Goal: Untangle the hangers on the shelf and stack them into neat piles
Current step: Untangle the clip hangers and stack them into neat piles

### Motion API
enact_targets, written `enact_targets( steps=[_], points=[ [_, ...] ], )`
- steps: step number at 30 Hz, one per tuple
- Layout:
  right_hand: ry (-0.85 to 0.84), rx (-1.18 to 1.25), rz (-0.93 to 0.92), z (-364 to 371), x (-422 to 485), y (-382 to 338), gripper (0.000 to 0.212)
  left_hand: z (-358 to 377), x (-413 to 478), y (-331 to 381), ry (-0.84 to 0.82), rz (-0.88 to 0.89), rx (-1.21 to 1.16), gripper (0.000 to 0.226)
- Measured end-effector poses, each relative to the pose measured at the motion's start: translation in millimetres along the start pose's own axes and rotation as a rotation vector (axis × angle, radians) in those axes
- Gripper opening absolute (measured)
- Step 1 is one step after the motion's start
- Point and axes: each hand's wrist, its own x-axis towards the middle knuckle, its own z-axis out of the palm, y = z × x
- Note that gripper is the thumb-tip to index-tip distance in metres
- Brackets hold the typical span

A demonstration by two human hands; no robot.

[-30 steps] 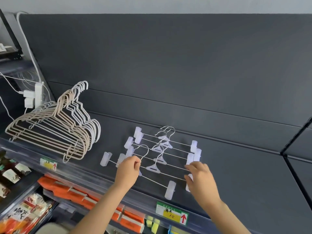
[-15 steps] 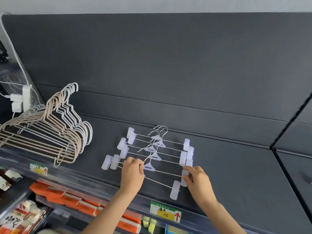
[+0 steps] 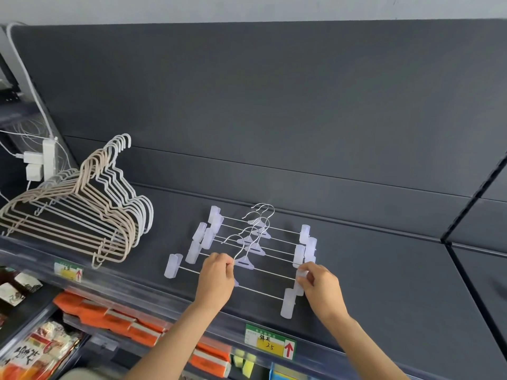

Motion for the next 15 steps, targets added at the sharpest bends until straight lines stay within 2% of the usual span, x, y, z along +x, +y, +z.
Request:
enact_targets(
  steps=[8, 15],
  points=[
    [-0.002, -0.003, 0.000, 2.7, 7.5, -8.2, 0.023, 4.5, 5.2, 2.7, -0.066, -0.031, 0.050, 0.019],
    [0.006, -0.010, 0.009, 3.9, 7.4, -6.9, 0.032, 6.1, 3.8, 3.5, -0.056, -0.040, 0.064, 0.016]
  ],
)
